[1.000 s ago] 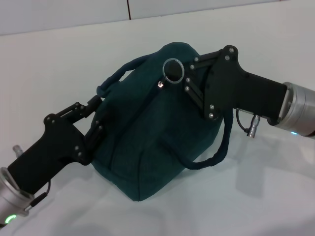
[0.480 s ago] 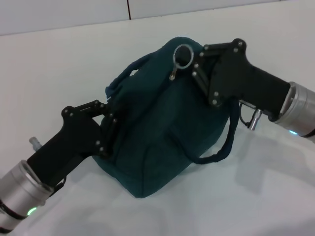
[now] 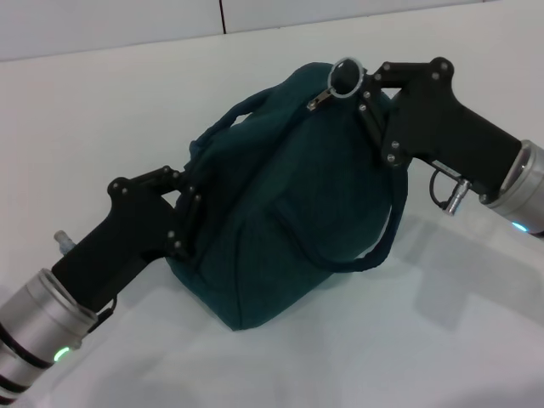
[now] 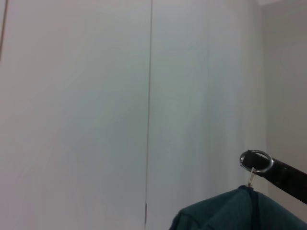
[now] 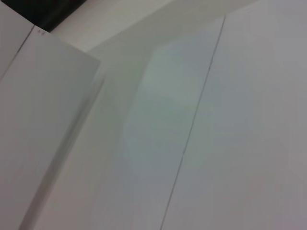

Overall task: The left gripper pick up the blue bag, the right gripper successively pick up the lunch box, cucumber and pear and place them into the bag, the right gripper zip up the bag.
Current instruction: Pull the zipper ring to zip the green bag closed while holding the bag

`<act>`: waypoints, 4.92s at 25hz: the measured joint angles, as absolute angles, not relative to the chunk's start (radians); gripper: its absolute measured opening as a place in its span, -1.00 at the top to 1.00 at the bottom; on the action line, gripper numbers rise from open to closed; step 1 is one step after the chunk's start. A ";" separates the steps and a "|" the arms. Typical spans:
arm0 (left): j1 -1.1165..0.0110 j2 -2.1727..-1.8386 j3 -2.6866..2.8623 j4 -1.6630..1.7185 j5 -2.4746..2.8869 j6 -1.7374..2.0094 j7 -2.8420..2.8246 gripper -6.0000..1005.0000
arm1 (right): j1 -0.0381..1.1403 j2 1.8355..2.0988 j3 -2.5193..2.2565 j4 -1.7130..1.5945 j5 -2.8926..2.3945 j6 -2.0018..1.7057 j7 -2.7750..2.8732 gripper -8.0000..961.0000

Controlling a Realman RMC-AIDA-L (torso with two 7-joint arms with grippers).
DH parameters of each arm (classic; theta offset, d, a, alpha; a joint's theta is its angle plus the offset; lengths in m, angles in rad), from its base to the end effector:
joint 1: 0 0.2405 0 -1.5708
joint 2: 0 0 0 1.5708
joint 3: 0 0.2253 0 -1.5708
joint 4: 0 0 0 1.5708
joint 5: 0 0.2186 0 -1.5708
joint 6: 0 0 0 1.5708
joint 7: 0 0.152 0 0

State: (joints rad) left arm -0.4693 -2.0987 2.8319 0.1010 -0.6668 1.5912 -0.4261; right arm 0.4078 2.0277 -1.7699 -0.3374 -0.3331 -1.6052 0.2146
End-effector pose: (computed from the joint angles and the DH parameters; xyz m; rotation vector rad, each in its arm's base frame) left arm -0.2224 0.2612 -0.0658 -2.2443 -0.2897 -1.2148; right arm 0.1999 0.2957 -0.0070 -2.0326 -0.2508 1.1591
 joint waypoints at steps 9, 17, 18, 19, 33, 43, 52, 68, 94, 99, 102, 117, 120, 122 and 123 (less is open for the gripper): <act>-0.464 -2.096 2.830 0.097 -0.689 1.589 -0.426 0.86 | 0.398 2.028 -1.762 -0.314 -0.293 -1.610 0.210 0.95; -0.452 -2.091 2.830 0.087 -0.723 1.587 -0.428 0.86 | 0.378 2.028 -1.760 -0.308 -0.257 -1.607 0.167 0.95; -0.452 -2.091 2.830 0.087 -0.723 1.587 -0.428 0.86 | 0.378 2.027 -1.761 -0.305 -0.255 -1.606 0.166 0.95; -0.452 -2.091 2.830 0.086 -0.723 1.587 -0.429 0.86 | 0.379 2.026 -1.761 -0.302 -0.255 -1.606 0.166 0.95; -0.456 -2.086 2.840 0.053 -0.627 1.611 -0.401 0.87 | 0.414 1.908 -1.760 -0.465 -0.380 -1.519 0.784 0.78; -0.458 -2.089 2.832 0.045 -0.629 1.665 -0.326 0.87 | 0.564 1.794 -1.576 -0.521 -0.808 -1.455 1.415 0.25; -0.475 -2.090 2.832 0.046 -0.637 1.698 -0.258 0.87 | 0.628 1.805 -1.308 -0.596 -1.184 -1.504 1.815 0.25; -0.502 -2.090 2.840 0.048 -0.629 1.703 -0.259 0.87 | 0.699 1.812 -1.299 -0.591 -1.364 -1.542 2.005 0.25; -0.522 -2.091 2.835 0.041 -0.624 1.692 -0.270 0.87 | 0.713 1.838 -1.266 -0.596 -1.421 -1.679 1.962 0.43; -0.516 -2.091 2.835 0.042 -0.624 1.692 -0.270 0.87 | 0.704 1.841 -1.252 -0.612 -1.421 -1.720 1.918 0.42; -0.514 -2.091 2.835 0.042 -0.624 1.692 -0.270 0.87 | 0.688 1.847 -1.225 -0.626 -1.421 -1.723 1.895 0.44; -0.512 -2.091 2.836 0.046 -0.624 1.692 -0.270 0.87 | 0.649 1.856 -1.220 -0.671 -1.420 -1.755 1.766 0.59; -0.511 -2.091 2.837 0.046 -0.624 1.692 -0.270 0.87 | 0.626 1.858 -1.215 -0.710 -1.420 -1.754 1.731 0.63; -0.511 -2.091 2.838 0.046 -0.624 1.692 -0.270 0.87 | 0.602 1.869 -1.192 -0.742 -1.420 -1.752 1.706 0.65; -0.511 -2.091 2.839 0.046 -0.624 1.692 -0.271 0.87 | 0.589 1.878 -1.168 -0.756 -1.419 -1.749 1.693 0.66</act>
